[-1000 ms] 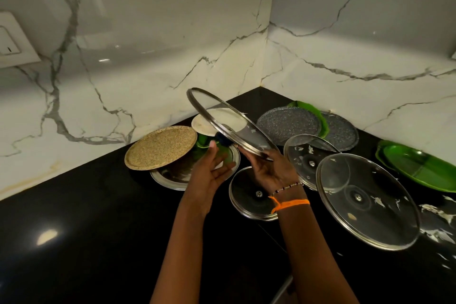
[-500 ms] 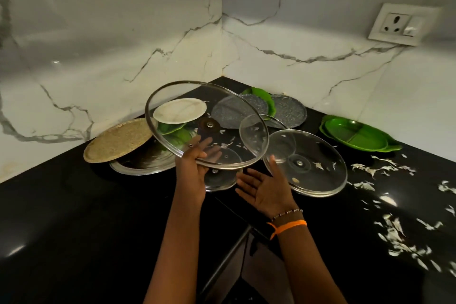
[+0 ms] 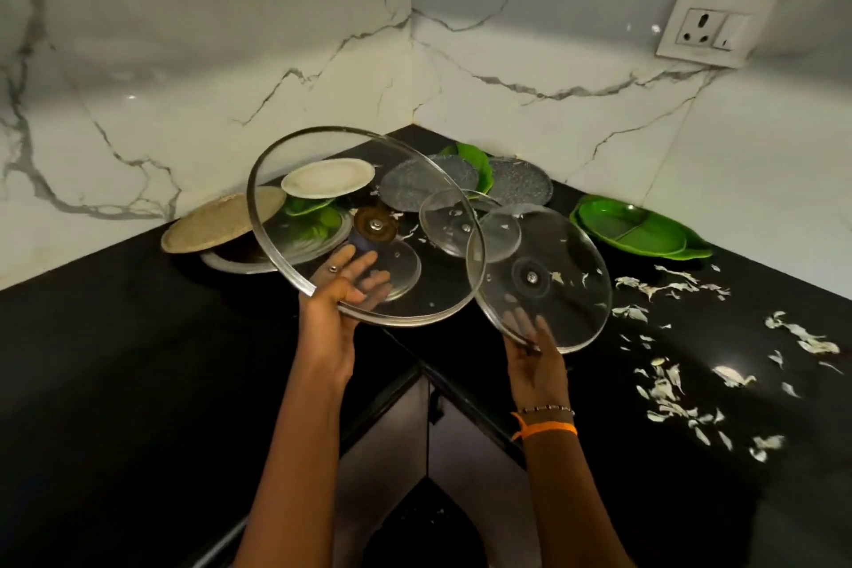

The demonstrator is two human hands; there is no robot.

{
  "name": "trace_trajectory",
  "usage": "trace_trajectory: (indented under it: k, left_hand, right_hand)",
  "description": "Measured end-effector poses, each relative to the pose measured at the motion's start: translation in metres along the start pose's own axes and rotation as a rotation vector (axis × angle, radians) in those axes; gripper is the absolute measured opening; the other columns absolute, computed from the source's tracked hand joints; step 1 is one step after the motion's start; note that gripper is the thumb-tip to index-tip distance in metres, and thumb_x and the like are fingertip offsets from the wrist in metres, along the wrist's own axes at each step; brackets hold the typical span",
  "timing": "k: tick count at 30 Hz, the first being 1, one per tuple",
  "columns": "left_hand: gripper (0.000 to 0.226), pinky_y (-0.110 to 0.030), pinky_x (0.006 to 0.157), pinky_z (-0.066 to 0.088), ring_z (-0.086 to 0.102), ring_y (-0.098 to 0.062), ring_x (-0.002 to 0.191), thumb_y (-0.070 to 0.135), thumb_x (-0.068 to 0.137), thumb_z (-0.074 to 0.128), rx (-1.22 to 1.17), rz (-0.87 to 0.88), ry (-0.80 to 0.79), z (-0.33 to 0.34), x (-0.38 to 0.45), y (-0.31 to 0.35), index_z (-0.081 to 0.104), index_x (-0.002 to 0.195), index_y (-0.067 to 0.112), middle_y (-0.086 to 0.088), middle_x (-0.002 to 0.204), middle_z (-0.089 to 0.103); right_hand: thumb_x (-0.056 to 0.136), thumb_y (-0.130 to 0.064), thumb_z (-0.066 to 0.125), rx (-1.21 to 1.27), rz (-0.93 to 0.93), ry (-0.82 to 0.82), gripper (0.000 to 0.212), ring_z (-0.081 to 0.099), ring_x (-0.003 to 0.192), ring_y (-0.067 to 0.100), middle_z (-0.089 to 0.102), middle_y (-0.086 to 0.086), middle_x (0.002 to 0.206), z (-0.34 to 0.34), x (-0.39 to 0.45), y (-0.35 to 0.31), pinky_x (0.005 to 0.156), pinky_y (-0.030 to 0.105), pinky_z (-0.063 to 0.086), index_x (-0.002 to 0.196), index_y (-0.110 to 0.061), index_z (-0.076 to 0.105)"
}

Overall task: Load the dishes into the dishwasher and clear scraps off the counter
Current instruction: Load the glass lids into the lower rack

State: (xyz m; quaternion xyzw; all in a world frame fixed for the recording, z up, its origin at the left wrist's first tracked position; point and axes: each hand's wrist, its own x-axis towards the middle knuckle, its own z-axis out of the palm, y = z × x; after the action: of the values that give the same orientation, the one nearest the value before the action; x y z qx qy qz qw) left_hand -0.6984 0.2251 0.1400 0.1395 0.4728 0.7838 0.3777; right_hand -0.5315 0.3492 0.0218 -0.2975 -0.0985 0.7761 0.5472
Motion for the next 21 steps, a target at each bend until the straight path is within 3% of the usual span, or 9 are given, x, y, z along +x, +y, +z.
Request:
trace_trajectory:
  k: [4, 9, 12, 15, 17, 19, 21]
  left_hand:
    - [0.077, -0.038, 0.085, 0.055, 0.06, -0.038, 0.106, 0.002, 0.054, 0.04, -0.005, 0.033, -0.019, -0.01, -0.032, -0.002, 0.043, 0.131, -0.002, -0.022, 0.121, 0.059]
    - [0.061, -0.034, 0.079, 0.058, 0.06, -0.039, 0.109, 0.003, 0.069, 0.037, 0.019, 0.069, -0.086, -0.017, -0.067, 0.005, 0.046, 0.129, -0.002, -0.021, 0.119, 0.061]
    - [0.053, -0.031, 0.074, 0.059, 0.064, -0.035, 0.1, 0.013, 0.074, 0.041, 0.069, 0.107, -0.125, -0.024, -0.093, 0.012, 0.049, 0.125, 0.0, -0.02, 0.116, 0.063]
    - [0.04, -0.037, 0.076, 0.056, 0.061, -0.036, 0.096, 0.014, 0.094, 0.035, 0.117, 0.036, -0.174, -0.038, -0.124, 0.021, 0.044, 0.129, -0.005, -0.027, 0.124, 0.055]
    - [0.05, -0.033, 0.071, 0.058, 0.068, -0.028, 0.083, 0.024, 0.085, 0.043, 0.16, 0.029, -0.222, -0.055, -0.148, 0.022, 0.046, 0.126, -0.005, -0.024, 0.116, 0.059]
    - [0.056, -0.028, 0.063, 0.059, 0.071, -0.021, 0.071, 0.021, 0.07, 0.045, 0.209, 0.042, -0.27, -0.077, -0.177, 0.023, 0.052, 0.12, -0.003, -0.018, 0.106, 0.064]
    - [0.054, -0.028, 0.06, 0.058, 0.071, -0.021, 0.068, 0.019, 0.067, 0.042, 0.252, 0.031, -0.313, -0.099, -0.206, 0.02, 0.055, 0.116, 0.0, -0.015, 0.102, 0.066]
  right_hand:
    - [0.089, 0.004, 0.044, -0.096, -0.104, -0.072, 0.028, 0.071, 0.083, 0.023, 0.069, 0.01, 0.1, -0.01, -0.027, -0.03, 0.072, 0.031, 0.059, 0.103, -0.018, 0.054]
    - [0.091, 0.0, 0.047, -0.295, -0.306, -0.035, 0.024, 0.071, 0.076, 0.02, 0.071, 0.005, 0.091, -0.023, -0.084, -0.071, 0.066, 0.028, 0.059, 0.1, -0.02, 0.056]
    - [0.094, -0.004, 0.046, -0.385, -0.446, 0.012, 0.018, 0.069, 0.067, 0.016, 0.069, 0.005, 0.087, -0.035, -0.127, -0.082, 0.063, 0.025, 0.058, 0.1, -0.016, 0.058]
    - [0.093, -0.001, 0.046, -0.432, -0.571, 0.066, 0.02, 0.067, 0.06, 0.012, 0.073, 0.0, 0.074, -0.059, -0.178, -0.078, 0.06, 0.022, 0.057, 0.103, -0.011, 0.059]
    - [0.093, 0.0, 0.046, -0.449, -0.617, 0.102, 0.022, 0.067, 0.059, 0.011, 0.073, -0.001, 0.073, -0.077, -0.216, -0.07, 0.06, 0.022, 0.057, 0.107, -0.009, 0.059]
    - [0.093, -0.001, 0.046, -0.453, -0.648, 0.156, 0.024, 0.066, 0.06, 0.011, 0.073, 0.0, 0.075, -0.1, -0.26, -0.057, 0.061, 0.022, 0.057, 0.112, -0.008, 0.058]
    - [0.093, -0.001, 0.047, -0.431, -0.67, 0.213, 0.024, 0.065, 0.06, 0.01, 0.072, -0.001, 0.075, -0.124, -0.305, -0.045, 0.06, 0.021, 0.056, 0.112, -0.009, 0.058]
